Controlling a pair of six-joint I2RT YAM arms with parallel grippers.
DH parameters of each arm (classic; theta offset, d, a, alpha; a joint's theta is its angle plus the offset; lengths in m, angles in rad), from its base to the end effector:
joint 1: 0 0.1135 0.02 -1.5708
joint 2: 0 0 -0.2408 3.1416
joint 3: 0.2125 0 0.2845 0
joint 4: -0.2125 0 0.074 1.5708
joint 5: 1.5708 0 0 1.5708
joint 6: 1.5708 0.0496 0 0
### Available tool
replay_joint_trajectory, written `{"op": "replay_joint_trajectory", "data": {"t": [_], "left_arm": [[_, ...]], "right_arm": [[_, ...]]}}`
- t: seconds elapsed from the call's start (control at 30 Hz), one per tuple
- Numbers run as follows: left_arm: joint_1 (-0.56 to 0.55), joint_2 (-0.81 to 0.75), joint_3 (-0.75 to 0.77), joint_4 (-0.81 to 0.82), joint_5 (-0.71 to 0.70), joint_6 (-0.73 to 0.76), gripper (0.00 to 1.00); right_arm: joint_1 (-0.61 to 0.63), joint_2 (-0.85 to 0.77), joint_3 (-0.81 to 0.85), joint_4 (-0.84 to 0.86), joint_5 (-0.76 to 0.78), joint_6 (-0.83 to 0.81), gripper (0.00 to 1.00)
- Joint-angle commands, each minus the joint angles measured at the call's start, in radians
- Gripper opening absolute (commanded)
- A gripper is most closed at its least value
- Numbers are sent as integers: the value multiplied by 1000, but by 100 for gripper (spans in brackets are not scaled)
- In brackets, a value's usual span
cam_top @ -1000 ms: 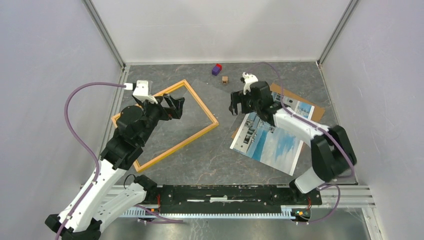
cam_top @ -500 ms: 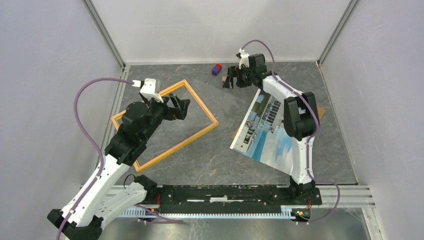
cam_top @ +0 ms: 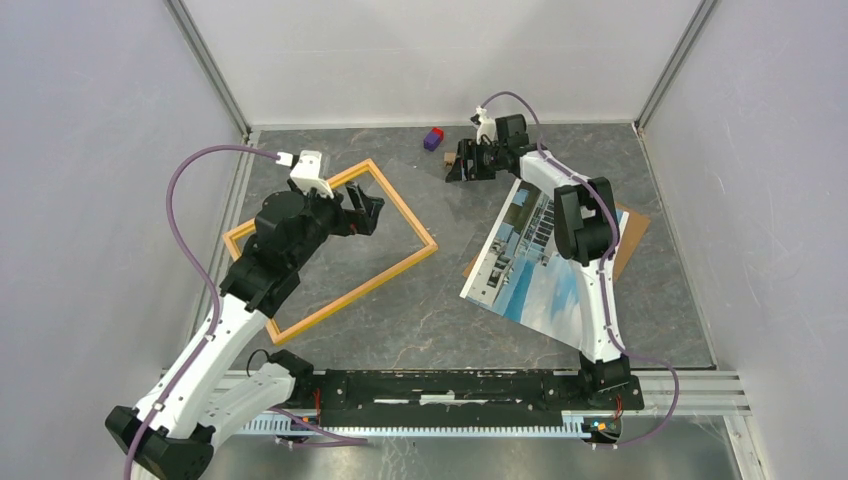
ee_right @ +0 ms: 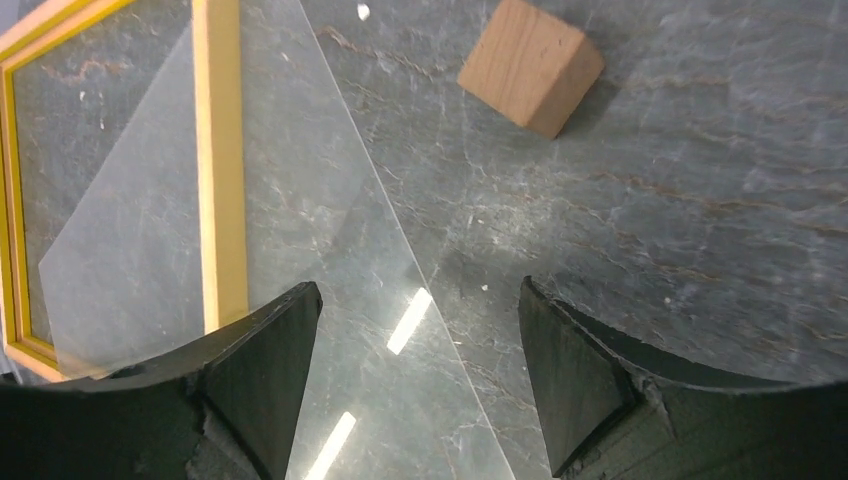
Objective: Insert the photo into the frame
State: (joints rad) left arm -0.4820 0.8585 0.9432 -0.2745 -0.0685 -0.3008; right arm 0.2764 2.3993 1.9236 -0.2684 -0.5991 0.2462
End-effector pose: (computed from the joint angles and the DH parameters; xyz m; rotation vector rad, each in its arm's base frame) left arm 0.2283 -0.1156 0.3558 0.1113 1.7845 -0.5067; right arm 0.5280 0.1788 0.1244 -0.3495 2.3166 0.9557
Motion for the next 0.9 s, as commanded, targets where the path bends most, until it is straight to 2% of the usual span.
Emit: {"op": "replay_joint_trajectory", "data": {"t": [0.0,0.23,0.43,0.7,0.87], "left_arm": [[15,3,35,41,34,-24,100],[16,12,35,45,61,-33,100],[16,18,37,42,75,-44,100],[15,23,32,49,115,-73,100],[16,21,32,50,125,-83,100]], "right_arm": [[-3,27,30,23,-56,8,78],[-5,-5,-94,32,-139,14,72],[-5,-171,-379,192,-177,61,70],[-5,-294,-583,355,-231,177,60],[-3,-404,-758,484,-242,256,58]]}}
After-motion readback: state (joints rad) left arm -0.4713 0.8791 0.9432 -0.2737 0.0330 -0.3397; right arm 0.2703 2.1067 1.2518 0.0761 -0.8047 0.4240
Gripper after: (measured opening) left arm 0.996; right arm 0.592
